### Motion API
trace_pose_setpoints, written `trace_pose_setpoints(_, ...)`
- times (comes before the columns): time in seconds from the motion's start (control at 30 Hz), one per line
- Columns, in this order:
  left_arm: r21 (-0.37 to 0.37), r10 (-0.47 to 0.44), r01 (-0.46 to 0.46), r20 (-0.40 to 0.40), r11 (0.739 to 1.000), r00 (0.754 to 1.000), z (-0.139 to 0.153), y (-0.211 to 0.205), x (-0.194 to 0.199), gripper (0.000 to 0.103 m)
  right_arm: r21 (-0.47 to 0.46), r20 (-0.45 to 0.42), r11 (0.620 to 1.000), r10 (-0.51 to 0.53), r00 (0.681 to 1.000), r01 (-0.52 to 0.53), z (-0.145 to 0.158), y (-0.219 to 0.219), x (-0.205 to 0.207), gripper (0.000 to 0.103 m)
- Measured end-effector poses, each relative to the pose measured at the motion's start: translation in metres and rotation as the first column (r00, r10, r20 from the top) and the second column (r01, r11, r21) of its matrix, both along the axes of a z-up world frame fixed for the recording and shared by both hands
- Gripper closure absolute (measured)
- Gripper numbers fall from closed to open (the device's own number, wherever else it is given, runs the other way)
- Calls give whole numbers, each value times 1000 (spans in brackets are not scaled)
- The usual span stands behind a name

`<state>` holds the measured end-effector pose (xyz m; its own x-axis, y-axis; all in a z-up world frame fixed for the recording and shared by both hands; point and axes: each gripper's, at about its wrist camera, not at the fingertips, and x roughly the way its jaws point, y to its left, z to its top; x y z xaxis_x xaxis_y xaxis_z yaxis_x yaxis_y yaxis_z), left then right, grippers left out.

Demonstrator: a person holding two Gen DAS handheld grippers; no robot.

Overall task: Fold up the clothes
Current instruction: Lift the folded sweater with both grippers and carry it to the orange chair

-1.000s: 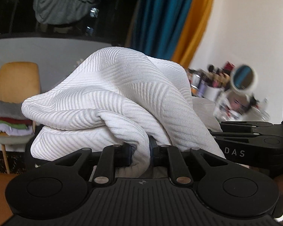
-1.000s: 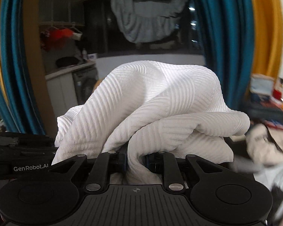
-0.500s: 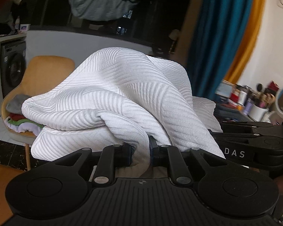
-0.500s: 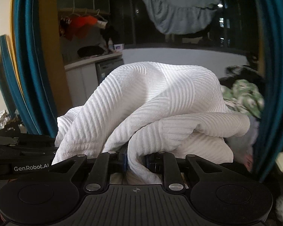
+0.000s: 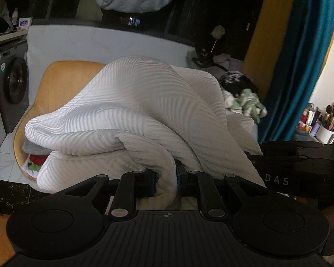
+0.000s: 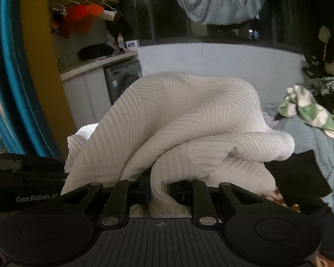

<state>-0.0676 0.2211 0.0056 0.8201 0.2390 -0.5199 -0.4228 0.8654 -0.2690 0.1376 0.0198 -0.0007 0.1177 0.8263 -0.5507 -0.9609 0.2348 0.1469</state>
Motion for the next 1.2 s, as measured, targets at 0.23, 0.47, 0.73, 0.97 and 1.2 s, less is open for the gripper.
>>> trace_pose_setpoints(0.23,-32,-12,11,-46,999,999,-22,89,26,88,-43,-31,999,-18,999,16,-32,103,11,86)
trace_pose_setpoints(0.47,-7,-52,51,-121,999,991,-49,201,90,88,-63,-113,997,-51,992,44,-76,229,61,86)
trace_pose_setpoints(0.73,-75,-24,10,-191,997,981,-89,327,169,88,-148,-160,989,-17,987,-7,-119,377,130,86)
trace_pose_setpoints(0.97,-106,-4,-21,-236,994,972,-130,414,213,88,-190,-149,981,15,989,-43,-161,476,163,86)
trace_pose_setpoints(1.2,-140,-50,8,-299,990,953,-178,469,235,88,-247,-150,969,-33,988,-5,-221,534,167,86)
